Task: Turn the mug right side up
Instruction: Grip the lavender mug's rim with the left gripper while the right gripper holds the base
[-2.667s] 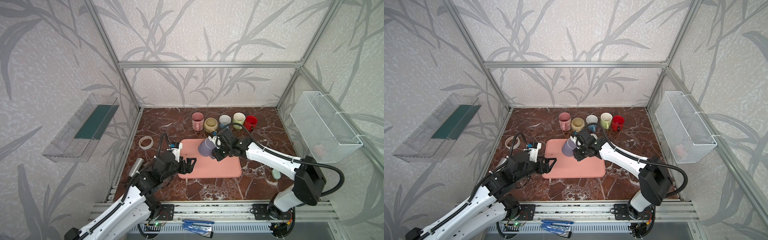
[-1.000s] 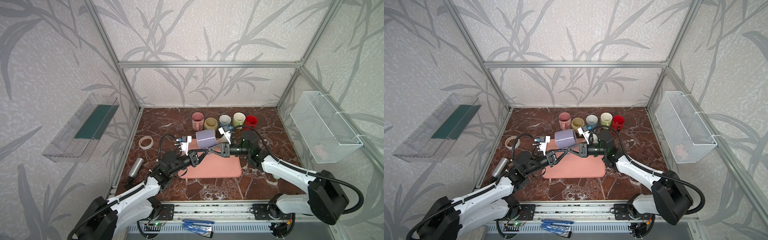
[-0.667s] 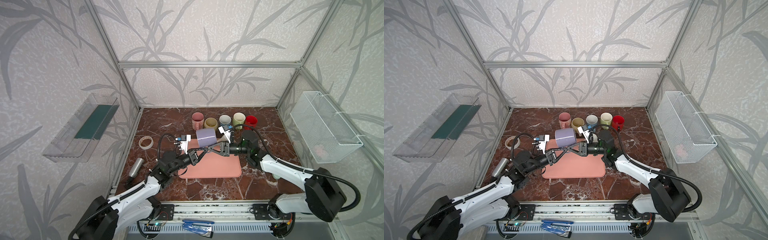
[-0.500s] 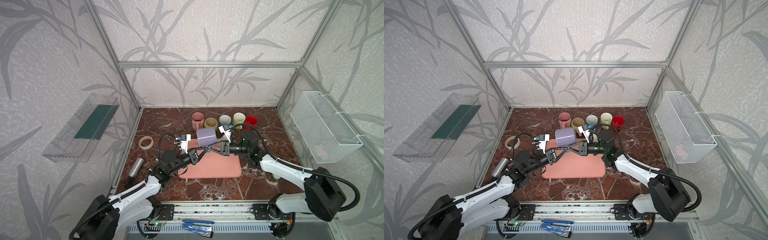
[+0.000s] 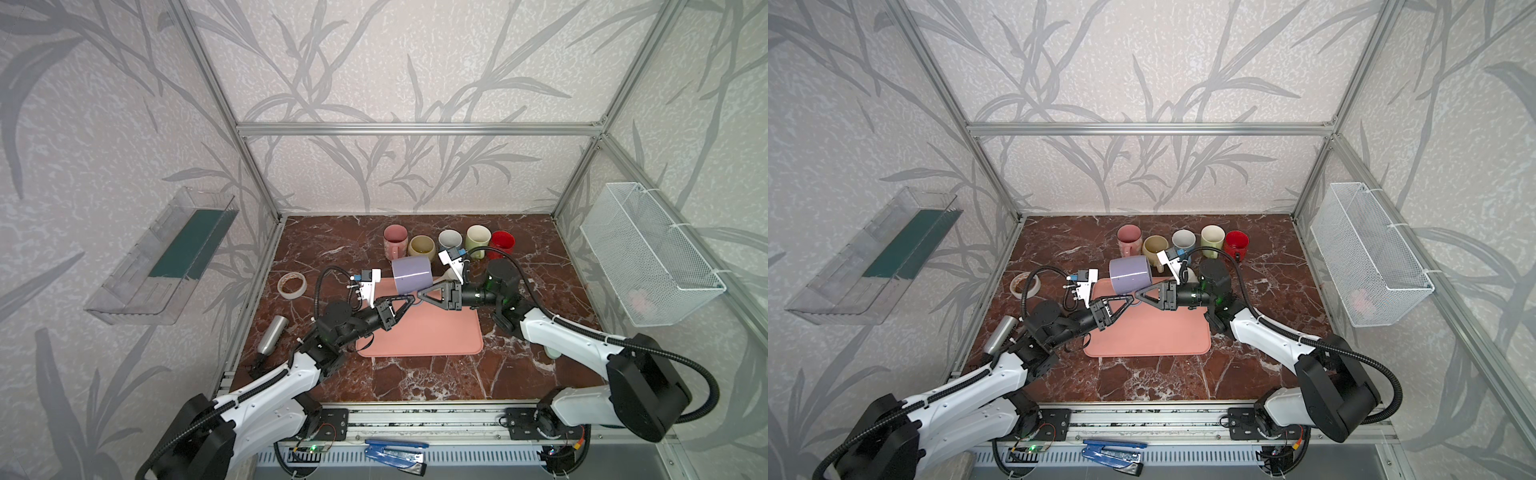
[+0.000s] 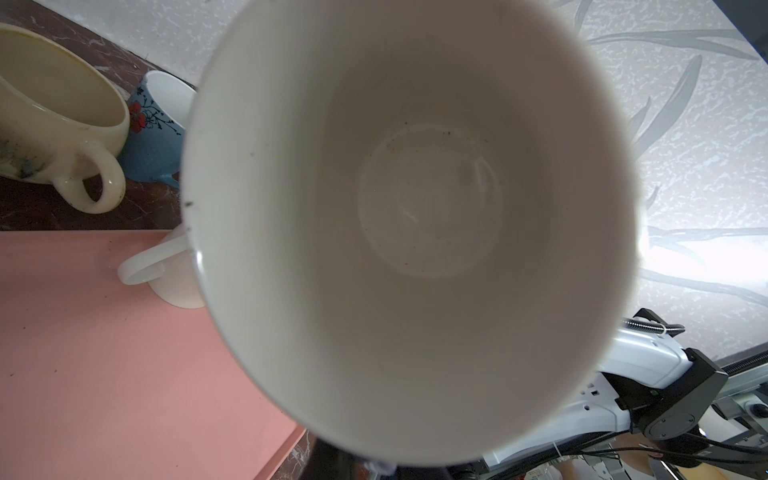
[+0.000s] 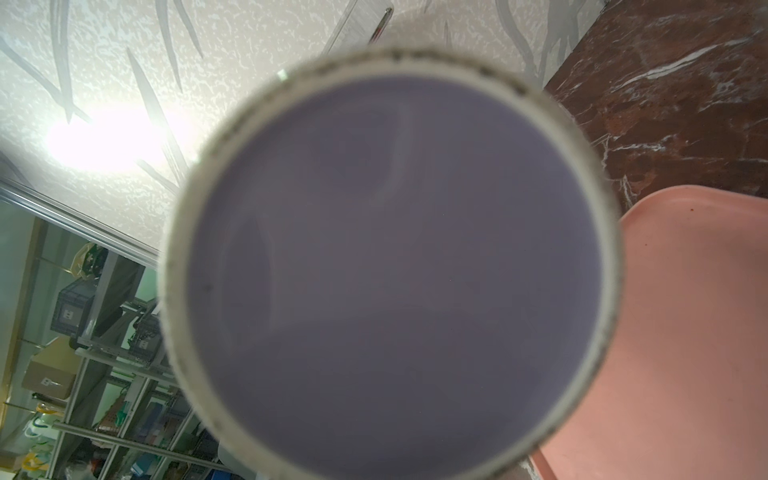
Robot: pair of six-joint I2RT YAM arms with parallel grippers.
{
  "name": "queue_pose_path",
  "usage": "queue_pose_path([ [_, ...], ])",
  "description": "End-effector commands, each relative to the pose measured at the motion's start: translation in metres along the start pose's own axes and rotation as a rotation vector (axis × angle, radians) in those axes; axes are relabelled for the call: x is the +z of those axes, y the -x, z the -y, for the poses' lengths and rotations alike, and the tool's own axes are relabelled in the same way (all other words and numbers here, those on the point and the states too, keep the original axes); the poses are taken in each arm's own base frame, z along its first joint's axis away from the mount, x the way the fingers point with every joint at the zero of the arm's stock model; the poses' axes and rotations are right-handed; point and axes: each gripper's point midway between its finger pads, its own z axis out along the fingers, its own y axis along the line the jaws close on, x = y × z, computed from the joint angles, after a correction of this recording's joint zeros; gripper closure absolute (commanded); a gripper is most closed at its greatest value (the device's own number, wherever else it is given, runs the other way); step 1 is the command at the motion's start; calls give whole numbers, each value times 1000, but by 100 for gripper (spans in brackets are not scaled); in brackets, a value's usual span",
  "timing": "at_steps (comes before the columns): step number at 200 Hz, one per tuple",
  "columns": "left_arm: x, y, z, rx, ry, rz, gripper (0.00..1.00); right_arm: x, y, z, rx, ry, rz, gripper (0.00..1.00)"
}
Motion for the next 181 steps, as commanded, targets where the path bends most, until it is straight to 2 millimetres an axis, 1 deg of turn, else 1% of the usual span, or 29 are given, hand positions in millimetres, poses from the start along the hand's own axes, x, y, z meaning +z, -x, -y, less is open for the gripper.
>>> queue_pose_path([
  [1,-4,11,16,52,-53,42,100,-3,13,-17,-76,47,33,66],
  [16,-5,11,16,49,-53,43,100,-3,13,-15,-73,45,33,68],
  [24,-5,12,16,50,-54,44,100,-4,13,-14,-72,41,36,71],
  [50,-5,10,17,50,-58,33,100,-3,13,-12,-76,37,39,86],
  [85,-1,8,13,41,-57,21,100,-3,12,-10,-82,28,39,100],
  [128,4,11,17,46,-68,15,100,-3,9,-10,-97,22,33,100],
  [174,5,16,22,59,-82,36,84,-2,6,-10,-93,34,29,100],
  [181,5,17,22,58,-86,39,82,-2,8,-15,-114,55,40,100],
])
